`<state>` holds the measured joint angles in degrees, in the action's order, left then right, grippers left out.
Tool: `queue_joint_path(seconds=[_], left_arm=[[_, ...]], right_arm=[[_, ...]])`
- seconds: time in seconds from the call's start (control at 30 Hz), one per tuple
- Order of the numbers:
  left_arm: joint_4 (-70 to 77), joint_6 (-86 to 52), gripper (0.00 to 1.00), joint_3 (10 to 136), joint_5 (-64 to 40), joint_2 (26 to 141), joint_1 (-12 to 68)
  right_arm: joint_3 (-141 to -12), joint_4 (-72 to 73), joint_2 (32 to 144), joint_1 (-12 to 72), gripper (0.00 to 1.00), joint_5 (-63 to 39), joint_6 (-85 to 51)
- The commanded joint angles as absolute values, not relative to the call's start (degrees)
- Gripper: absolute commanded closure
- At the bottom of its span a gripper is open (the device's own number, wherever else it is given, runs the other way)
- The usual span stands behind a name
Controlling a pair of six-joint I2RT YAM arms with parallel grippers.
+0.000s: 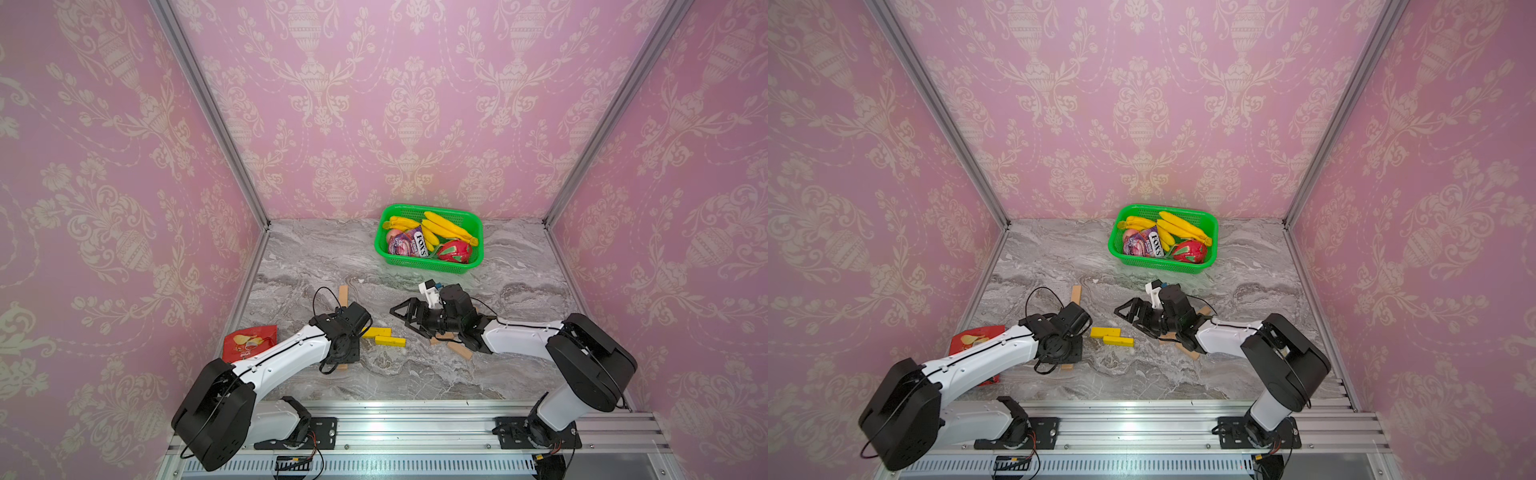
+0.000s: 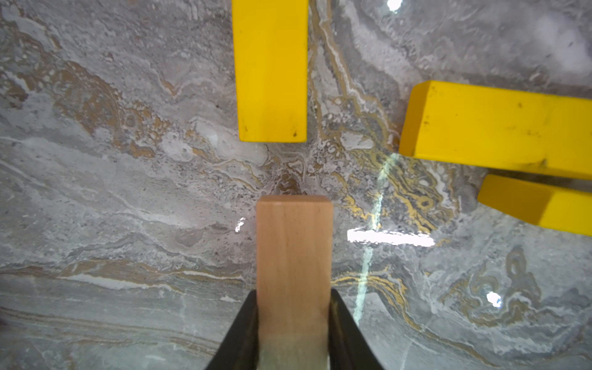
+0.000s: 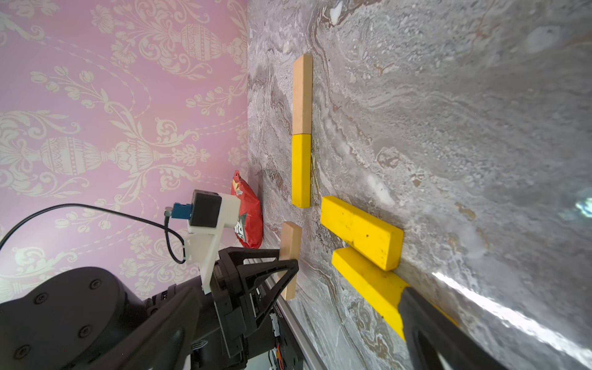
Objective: Assemble the letter k with building blocks
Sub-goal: Assemble the building block at the center of the board.
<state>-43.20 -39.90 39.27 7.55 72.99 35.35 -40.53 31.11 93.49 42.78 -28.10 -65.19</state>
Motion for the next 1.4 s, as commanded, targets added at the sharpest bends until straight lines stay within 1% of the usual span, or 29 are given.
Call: queue_joint_path(seconds=[0.0,0.3,0.73,1.0,1.37], left_arm=[[-42.57,-39.73,0.82,38.66,7.28,73.62,34.7],[-43.04,-40.17,0.82,39.04,8.89,76.71,33.84],[-41.04,-38.47,0.82,37.82,7.39,75.83,31.04],[-40.43,-35.57,0.82,38.47,5.24,77.0,30.23],[-39.89,-34.01,0.82,38.64,5.09,77.73,29.93]], right_arm=[[-43.53,32.44,94.76,42.73,0.0,-30.31,-66.01],[-43.25,33.81,97.8,42.9,0.0,-31.89,-66.98],[-45.05,31.55,97.74,46.32,0.0,-30.97,-66.67],[-45.05,31.64,97.47,46.94,0.0,-30.45,-66.49],[-44.91,31.55,97.3,47.02,0.0,-30.33,-66.36]])
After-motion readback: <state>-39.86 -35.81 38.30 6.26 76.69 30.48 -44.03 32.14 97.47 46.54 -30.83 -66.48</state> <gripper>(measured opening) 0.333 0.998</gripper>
